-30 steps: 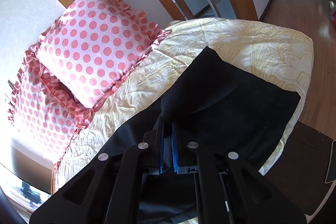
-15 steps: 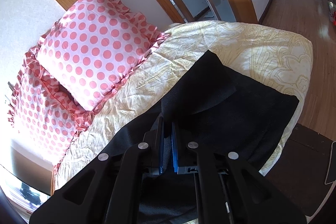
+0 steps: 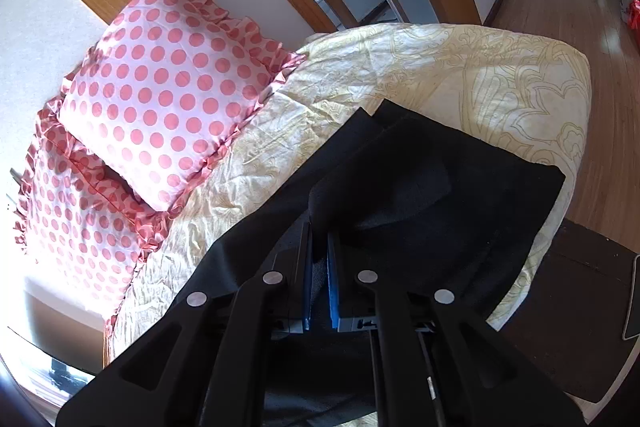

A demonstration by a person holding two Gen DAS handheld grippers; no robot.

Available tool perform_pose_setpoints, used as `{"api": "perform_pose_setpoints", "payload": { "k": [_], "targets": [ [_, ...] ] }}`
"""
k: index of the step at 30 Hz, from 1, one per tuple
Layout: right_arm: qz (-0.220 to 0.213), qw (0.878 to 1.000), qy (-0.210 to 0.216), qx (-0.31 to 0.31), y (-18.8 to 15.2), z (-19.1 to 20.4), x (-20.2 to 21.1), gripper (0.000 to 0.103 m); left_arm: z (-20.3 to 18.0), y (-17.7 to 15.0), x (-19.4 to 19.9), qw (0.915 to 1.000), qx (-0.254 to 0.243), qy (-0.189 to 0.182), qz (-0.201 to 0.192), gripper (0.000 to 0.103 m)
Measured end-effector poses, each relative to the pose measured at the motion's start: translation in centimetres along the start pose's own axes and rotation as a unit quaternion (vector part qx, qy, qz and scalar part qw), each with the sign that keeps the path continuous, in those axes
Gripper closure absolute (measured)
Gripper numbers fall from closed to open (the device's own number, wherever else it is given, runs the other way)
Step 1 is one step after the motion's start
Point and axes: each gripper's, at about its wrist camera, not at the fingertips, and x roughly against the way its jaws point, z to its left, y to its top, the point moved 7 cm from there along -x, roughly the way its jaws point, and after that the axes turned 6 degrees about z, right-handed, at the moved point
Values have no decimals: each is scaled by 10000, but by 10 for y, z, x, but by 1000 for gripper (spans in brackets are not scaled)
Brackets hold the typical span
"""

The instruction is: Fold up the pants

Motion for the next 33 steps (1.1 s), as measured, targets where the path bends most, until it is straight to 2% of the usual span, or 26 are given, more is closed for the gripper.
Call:
{"api": "perform_pose_setpoints", "payload": {
  "k": [3, 5, 9, 13, 16, 19, 21, 26, 30, 33],
  "targets": [
    [3, 10000, 72, 23, 4, 1, 1, 96, -57, -17, 5, 9957, -681, -604, 180, 28],
    [-121, 9995, 266, 106, 10, 7, 10, 96, -101, -39, 3, 9851, -1213, -1125, 470, 21],
    [-369, 9974, 423, 454, 11, 9, 36, 96, -171, -98, -6, 9495, -2103, -1959, 1256, 21],
    [183, 9995, -134, 215, -15, -36, 27, 96, -204, -152, -22, 9165, -2620, -2344, 1907, 21],
    [501, 9985, -165, -114, -34, -63, 16, 96, -214, -175, -35, 9039, -2792, -2402, 2177, 21],
    [534, 9984, -82, -149, -38, -64, 19, 95, -215, -190, -44, 8950, -2873, -2404, 2419, 21],
    [537, 9983, 15, -218, -36, -63, 23, 93, -215, -192, -44, 8921, -2926, -2420, 2450, 21],
    [704, 9958, 193, -546, -32, -67, 21, 91, -213, -198, -45, 8909, -2995, -2407, 2424, 21],
    [917, 9882, 471, -1133, -30, -81, 18, 91, -211, -199, -45, 8891, -3057, -2406, 2412, 21],
    [951, 9855, 550, -1297, -29, -87, 19, 91, -211, -200, -46, 8888, -3052, -2414, 2421, 20]
  ]
}}
